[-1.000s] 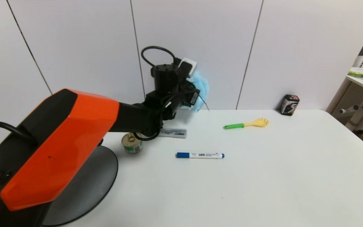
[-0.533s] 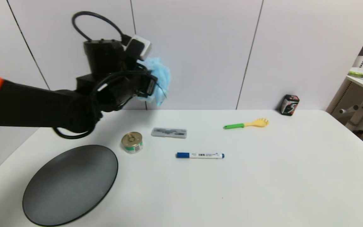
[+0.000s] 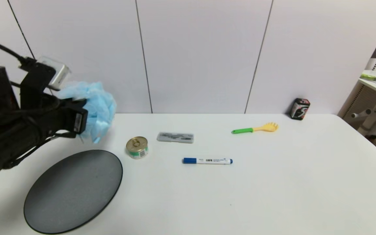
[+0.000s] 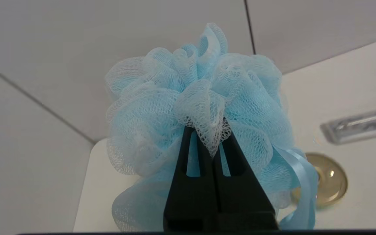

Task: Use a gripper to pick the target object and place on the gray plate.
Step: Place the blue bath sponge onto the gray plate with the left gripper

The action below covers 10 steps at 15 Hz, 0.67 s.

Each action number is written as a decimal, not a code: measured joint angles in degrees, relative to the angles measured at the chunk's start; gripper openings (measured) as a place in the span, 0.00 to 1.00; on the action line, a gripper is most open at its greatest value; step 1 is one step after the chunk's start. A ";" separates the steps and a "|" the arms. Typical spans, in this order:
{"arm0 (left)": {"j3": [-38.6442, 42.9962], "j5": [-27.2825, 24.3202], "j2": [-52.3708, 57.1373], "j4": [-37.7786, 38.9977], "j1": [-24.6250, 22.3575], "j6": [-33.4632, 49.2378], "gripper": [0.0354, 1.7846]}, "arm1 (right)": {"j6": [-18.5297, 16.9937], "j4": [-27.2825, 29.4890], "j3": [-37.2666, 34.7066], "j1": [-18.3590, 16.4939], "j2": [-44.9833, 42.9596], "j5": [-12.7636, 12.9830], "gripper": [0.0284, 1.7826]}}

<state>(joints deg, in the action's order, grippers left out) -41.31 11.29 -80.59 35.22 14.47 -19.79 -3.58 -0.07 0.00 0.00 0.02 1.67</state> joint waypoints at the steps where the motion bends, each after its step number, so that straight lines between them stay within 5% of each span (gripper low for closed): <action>1: 3.69 0.01 2.73 -0.79 -0.83 0.90 0.01 | 0.00 0.00 0.00 0.00 0.00 -0.02 0.96; 10: 22.16 0.32 10.84 -4.96 -1.99 3.67 0.01 | 0.01 0.00 0.00 0.00 0.00 0.00 0.96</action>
<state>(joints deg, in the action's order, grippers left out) -19.15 11.61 -69.75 30.26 12.48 -16.12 -3.57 -0.07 0.00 0.00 0.02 1.67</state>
